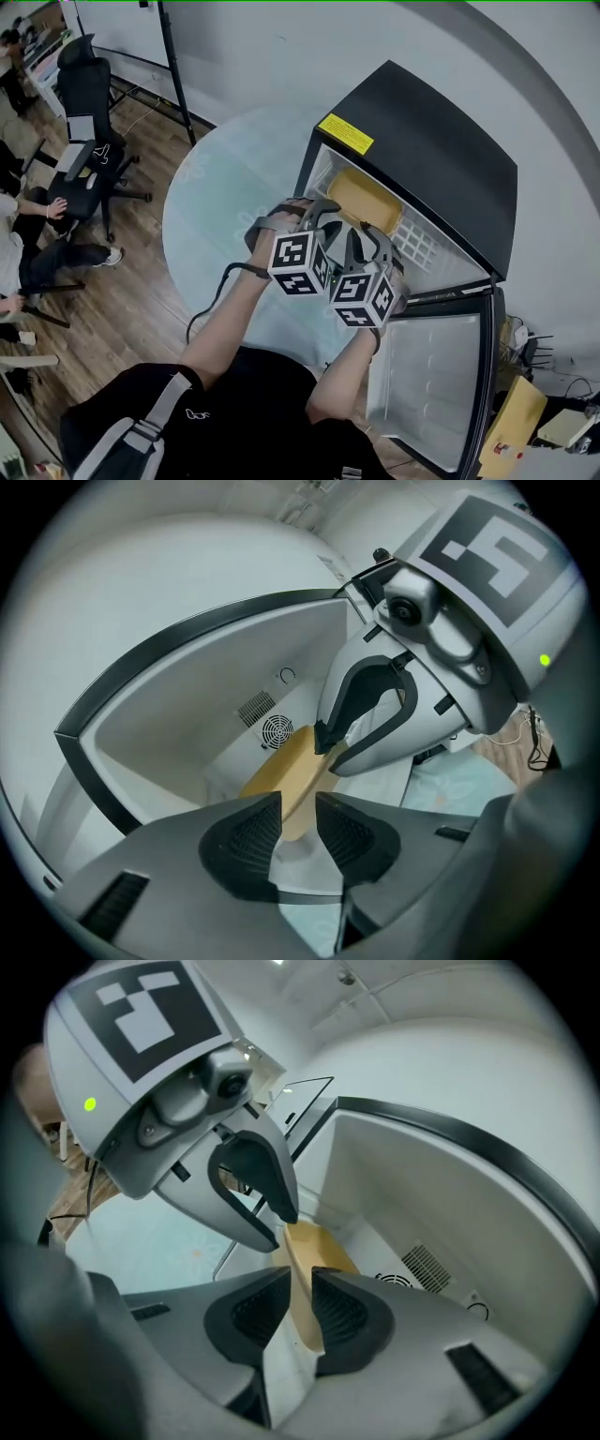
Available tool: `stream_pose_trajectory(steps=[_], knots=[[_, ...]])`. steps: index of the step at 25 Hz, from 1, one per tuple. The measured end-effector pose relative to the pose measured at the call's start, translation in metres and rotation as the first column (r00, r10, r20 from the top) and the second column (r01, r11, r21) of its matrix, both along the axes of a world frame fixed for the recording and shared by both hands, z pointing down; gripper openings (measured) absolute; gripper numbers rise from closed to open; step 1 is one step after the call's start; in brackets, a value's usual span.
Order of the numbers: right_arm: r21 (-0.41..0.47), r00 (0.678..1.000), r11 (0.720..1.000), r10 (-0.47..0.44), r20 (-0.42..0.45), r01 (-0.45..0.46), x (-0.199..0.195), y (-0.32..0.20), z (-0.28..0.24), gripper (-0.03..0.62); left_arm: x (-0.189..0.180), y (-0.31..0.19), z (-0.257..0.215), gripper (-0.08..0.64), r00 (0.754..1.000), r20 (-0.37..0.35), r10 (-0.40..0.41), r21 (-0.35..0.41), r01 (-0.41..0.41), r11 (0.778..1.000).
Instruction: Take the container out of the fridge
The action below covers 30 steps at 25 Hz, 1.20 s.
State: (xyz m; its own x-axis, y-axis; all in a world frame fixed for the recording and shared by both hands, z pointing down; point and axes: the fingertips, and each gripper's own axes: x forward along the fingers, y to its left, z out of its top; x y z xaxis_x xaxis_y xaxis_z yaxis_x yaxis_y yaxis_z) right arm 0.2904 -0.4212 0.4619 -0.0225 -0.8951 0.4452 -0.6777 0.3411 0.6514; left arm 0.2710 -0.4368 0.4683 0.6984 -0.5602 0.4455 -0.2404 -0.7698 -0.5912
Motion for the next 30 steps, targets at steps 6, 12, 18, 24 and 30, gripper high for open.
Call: stream_pose_trajectory(steps=[6, 12, 18, 24, 30], knots=[[-0.002, 1.000, 1.000, -0.014, -0.024, 0.013, 0.004, -0.008, 0.007, 0.104, 0.015, -0.008, 0.006, 0.178, 0.996, 0.090, 0.030, 0.047, -0.035, 0.998], [-0.025, 0.998, 1.000, 0.007, -0.067, -0.009, 0.018, -0.012, 0.019, 0.133, 0.025, -0.015, 0.020, 0.178, 0.993, 0.115, 0.020, 0.063, -0.027, 0.998], [-0.035, 0.992, 0.999, 0.016, -0.123, -0.020, 0.023, -0.011, 0.025, 0.101, 0.026, -0.015, 0.032, 0.100, 0.992, 0.129, 0.012, 0.046, -0.018, 0.999], [-0.038, 0.985, 0.999, -0.007, -0.170, 0.000, 0.019, -0.005, 0.030, 0.081, 0.018, -0.006, 0.041, 0.068, 0.983, 0.181, 0.009, 0.039, -0.016, 0.999], [-0.048, 0.983, 0.998, -0.045, -0.180, 0.037, 0.007, 0.011, 0.024, 0.071, 0.006, 0.018, 0.036, 0.041, 0.979, 0.202, 0.034, 0.054, -0.045, 0.998]])
